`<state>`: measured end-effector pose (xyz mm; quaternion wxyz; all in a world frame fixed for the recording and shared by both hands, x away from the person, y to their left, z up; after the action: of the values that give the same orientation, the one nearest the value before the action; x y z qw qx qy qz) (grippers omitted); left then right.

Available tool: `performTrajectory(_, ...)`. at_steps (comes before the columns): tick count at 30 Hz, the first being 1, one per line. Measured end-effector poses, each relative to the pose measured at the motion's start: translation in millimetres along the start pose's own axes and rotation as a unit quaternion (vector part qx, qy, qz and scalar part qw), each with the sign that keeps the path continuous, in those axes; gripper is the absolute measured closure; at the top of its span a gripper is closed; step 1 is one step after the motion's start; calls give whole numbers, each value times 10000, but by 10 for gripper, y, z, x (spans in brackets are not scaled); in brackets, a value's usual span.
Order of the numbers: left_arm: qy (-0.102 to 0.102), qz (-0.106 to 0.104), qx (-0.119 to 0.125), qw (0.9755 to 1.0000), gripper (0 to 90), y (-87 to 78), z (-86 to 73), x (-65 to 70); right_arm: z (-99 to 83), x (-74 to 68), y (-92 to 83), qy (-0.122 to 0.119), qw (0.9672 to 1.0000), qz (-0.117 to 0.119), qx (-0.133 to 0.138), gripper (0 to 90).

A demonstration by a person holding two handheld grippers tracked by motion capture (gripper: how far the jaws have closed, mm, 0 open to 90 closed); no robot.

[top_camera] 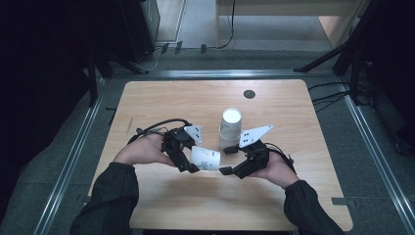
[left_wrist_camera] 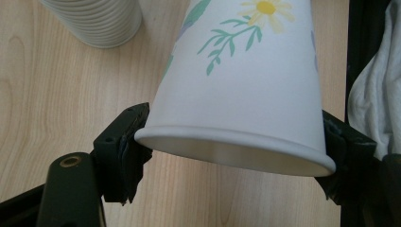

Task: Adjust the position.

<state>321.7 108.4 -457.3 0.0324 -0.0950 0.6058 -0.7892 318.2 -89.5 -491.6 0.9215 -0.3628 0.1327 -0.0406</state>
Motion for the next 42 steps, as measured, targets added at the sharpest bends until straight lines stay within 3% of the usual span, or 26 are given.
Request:
performTrajectory(7,72,6,-188,9998,229,24,77,17,37,-22,57,-37,10000,87,0,243)
performTrajectory(13,5,-38,-262,9996,230,45,135,7,65,-39,106,-78,9999,60,-25,237)
performTrajectory(19,99,-20,-387,9992,229,93,164,23,94,-55,158,-91,9999,104,-36,237)
performTrajectory(42,196,5,-399,9990,229,145,201,41,113,-93,254,-226,9995,137,-169,321)
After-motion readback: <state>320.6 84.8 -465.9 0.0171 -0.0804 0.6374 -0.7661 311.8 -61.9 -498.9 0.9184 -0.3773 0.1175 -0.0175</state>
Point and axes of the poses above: each handheld gripper's, and its own axes: y roughly forward along the jaws, z roughly out of its top, x roughly to its right, the point moved 4 cm from there along y, roughly forward along the jaws, and after that the axes turned 10 degrees about -x, right-handed, at the moved point
